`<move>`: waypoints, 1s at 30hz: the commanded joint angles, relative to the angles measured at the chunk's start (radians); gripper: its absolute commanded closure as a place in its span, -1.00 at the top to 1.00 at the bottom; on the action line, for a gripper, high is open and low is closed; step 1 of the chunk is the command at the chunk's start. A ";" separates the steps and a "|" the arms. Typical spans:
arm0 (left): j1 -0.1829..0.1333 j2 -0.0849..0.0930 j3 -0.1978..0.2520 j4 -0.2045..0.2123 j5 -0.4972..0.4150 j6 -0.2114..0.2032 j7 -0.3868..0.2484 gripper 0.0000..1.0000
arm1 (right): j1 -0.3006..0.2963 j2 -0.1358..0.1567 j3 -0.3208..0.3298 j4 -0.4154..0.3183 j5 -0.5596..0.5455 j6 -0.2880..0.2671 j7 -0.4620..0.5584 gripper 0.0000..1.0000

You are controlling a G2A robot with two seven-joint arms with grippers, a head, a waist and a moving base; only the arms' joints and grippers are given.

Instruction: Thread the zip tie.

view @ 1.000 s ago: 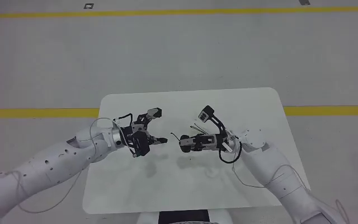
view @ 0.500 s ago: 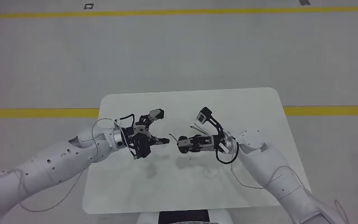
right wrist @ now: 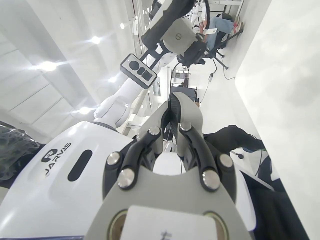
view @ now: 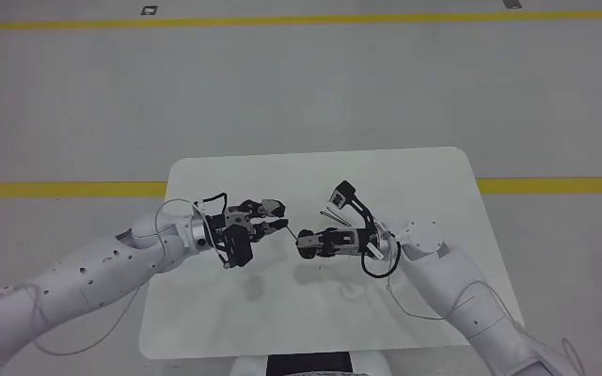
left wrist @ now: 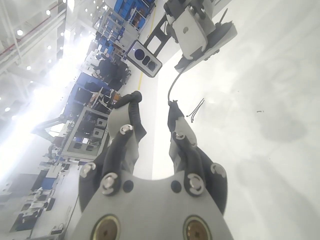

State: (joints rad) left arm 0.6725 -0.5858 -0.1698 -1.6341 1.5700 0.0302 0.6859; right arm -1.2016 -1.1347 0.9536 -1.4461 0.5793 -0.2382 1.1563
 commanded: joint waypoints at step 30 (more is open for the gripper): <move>-0.011 0.005 0.000 -0.022 0.000 -0.051 -0.005 -0.74 | 0.006 -0.010 -0.002 0.022 -0.003 -0.020 -0.019 -1.00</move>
State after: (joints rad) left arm 0.6620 -0.5815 -0.1700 -1.6560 1.5700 -0.0199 0.6810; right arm -1.1956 -1.1445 0.9512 -1.4252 0.5746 -0.2573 1.1349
